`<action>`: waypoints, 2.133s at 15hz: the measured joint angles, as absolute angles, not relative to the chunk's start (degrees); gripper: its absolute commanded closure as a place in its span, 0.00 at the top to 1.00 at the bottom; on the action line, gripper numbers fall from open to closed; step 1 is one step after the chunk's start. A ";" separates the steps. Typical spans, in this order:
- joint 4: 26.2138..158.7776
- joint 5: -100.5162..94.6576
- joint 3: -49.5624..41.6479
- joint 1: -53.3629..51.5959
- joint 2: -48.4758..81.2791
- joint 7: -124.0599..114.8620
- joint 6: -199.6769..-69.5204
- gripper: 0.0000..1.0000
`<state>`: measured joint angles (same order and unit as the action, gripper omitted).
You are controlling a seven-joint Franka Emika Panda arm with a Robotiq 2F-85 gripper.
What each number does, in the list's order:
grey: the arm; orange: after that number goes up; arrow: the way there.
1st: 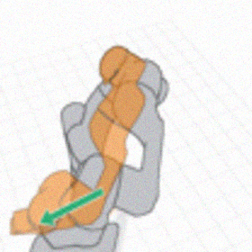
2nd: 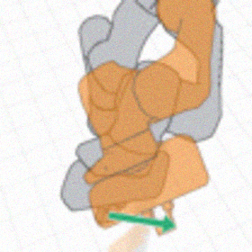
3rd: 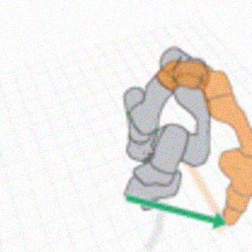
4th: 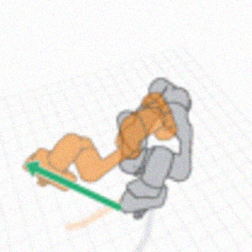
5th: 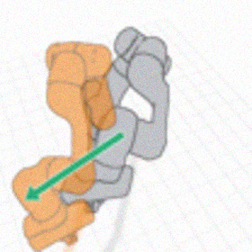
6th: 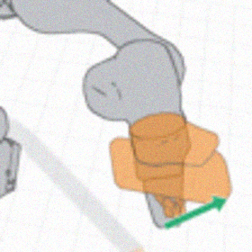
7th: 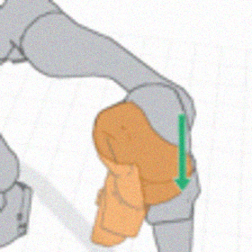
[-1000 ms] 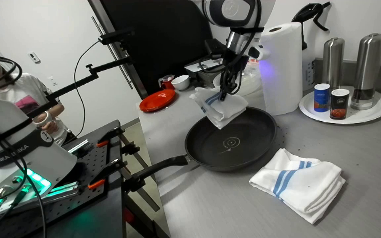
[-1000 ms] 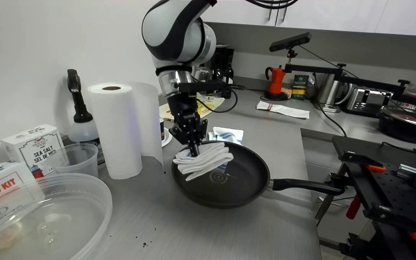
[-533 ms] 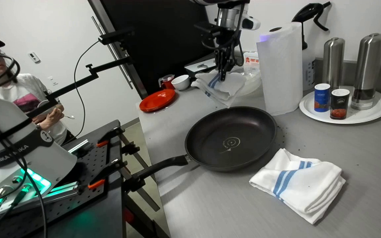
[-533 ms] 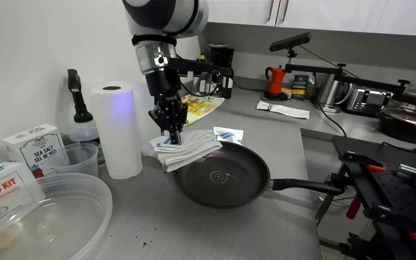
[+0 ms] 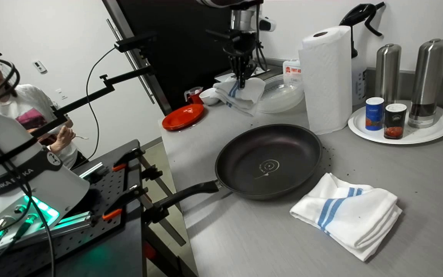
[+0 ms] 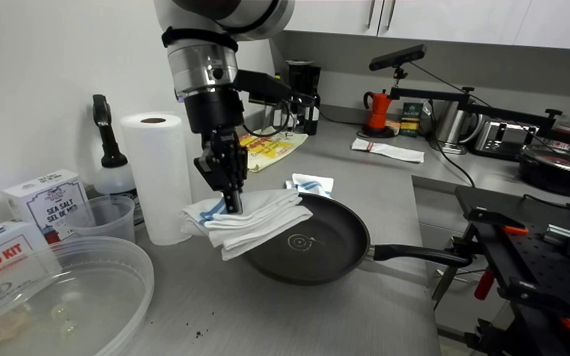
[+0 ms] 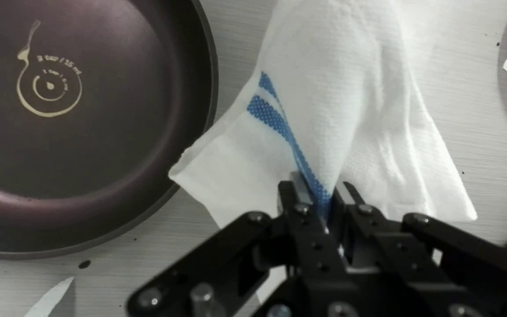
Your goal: Use the cloth to wipe the pan
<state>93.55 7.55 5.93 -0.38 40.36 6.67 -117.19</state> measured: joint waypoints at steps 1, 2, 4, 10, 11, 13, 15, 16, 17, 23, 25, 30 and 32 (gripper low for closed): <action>95.34 7.55 6.13 -0.43 39.61 7.32 -119.45 0.03; 97.12 7.55 6.29 -0.47 38.87 8.06 -121.73 0.03; 100.71 7.54 6.59 -0.50 37.63 9.36 -126.04 0.03; 109.68 7.26 7.71 -0.94 36.28 11.26 -134.96 0.03; 110.84 7.03 8.03 -1.21 36.25 11.38 -136.03 0.03; 112.91 6.42 8.76 -2.03 36.15 11.55 -137.89 0.03; 114.74 5.74 9.67 -2.98 35.99 11.88 -139.63 0.03; 115.56 5.32 10.12 -3.47 35.96 12.09 -140.61 0.03; 116.31 4.79 10.49 -4.00 35.96 12.31 -141.68 0.03; 118.68 2.40 11.30 -7.36 36.02 12.37 -146.48 0.03; 118.97 1.42 11.36 -8.72 36.03 12.31 -148.75 0.03; 119.02 -0.05 11.36 -10.57 36.05 12.25 -151.84 0.03; 119.14 -1.13 10.84 -10.71 36.19 12.21 -153.05 0.03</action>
<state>119.14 -1.13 10.84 -10.71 36.19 12.21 -153.05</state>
